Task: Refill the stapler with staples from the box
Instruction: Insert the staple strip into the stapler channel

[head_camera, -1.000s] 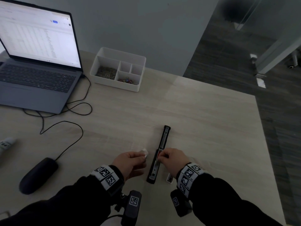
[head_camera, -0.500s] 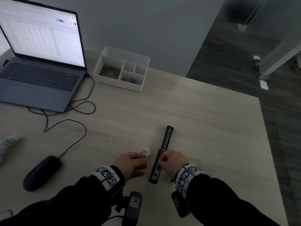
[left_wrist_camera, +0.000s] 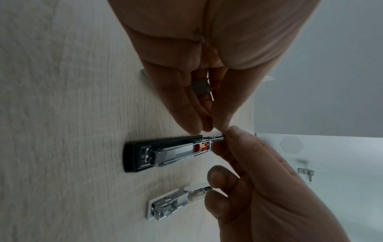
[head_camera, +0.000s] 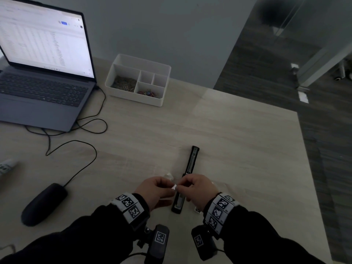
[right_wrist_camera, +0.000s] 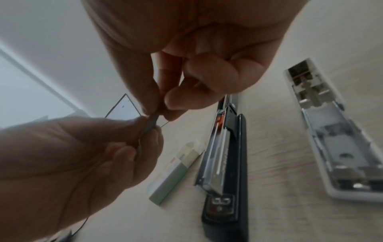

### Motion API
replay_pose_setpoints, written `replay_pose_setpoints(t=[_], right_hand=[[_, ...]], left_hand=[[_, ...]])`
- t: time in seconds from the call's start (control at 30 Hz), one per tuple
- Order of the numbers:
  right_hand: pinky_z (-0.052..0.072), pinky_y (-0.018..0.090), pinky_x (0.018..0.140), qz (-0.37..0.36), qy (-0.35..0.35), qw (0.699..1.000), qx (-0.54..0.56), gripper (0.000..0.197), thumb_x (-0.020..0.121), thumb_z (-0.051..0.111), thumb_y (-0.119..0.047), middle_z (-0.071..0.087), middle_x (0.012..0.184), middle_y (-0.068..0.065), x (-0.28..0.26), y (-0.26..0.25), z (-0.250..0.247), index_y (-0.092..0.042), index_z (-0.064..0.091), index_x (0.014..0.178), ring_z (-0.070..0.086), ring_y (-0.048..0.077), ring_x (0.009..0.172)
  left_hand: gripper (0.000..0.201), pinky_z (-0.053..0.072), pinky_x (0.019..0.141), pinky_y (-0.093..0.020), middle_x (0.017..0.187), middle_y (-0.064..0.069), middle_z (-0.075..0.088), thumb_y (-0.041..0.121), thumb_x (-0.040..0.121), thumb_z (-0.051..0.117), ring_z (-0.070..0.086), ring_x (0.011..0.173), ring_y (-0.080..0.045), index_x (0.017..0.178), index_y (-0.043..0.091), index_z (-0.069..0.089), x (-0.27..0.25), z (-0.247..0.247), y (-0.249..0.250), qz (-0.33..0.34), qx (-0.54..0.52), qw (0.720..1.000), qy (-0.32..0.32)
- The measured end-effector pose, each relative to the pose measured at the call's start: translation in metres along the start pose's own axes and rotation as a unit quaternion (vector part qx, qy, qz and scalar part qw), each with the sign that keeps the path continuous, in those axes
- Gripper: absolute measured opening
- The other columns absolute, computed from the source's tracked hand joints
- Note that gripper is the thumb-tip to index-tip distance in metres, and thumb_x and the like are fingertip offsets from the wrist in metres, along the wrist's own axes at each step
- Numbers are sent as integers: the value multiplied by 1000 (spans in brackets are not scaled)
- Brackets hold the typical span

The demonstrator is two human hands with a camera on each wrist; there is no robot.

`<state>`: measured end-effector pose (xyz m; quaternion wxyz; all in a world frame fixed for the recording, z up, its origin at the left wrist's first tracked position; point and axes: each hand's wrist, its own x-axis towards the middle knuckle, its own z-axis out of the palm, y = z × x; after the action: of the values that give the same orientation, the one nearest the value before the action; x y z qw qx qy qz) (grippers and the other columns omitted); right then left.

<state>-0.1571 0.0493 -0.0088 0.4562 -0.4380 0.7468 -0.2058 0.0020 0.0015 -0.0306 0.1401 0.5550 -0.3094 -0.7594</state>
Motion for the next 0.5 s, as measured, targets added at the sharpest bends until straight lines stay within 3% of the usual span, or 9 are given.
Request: replay_pose_setpoints(t=[0.07, 0.17, 0.4, 0.5], right_hand=[[40, 10, 45, -6, 0, 1000, -17, 7, 78, 71, -31, 62, 57, -11, 0, 2, 0, -25, 71, 76, 54, -4, 48], [44, 15, 51, -12, 0, 1000, -17, 5, 77, 71, -29, 64, 59, -10, 4, 7, -2, -24, 69, 74, 54, -5, 48], [44, 19, 57, -3, 1, 996, -93, 9, 77, 62, -25, 66, 70, -7, 14, 22, -12, -31, 63, 70, 52, 3, 56], [45, 18, 59, -18, -18, 991, -131, 17, 78, 60, -22, 63, 70, -9, 16, 25, -11, -36, 59, 69, 53, 5, 59]], left_hand=[[19, 57, 64, -34, 79, -9, 65, -10, 76, 71, 65, 71, -20, 80, 7, 63, 1, 1, 0, 0, 10, 1000, -4], [18, 57, 69, -37, 76, -9, 67, -7, 76, 73, 65, 74, -22, 78, 8, 64, 2, 3, 0, 0, 18, 1000, -8], [27, 56, 56, -30, 85, -9, 68, -11, 89, 42, 68, 76, -20, 86, 10, 59, 5, 0, -4, -15, 21, 999, 27], [24, 56, 53, -29, 88, -10, 70, -10, 90, 44, 69, 76, -20, 89, 10, 59, 4, -1, -4, -22, 20, 999, 21]])
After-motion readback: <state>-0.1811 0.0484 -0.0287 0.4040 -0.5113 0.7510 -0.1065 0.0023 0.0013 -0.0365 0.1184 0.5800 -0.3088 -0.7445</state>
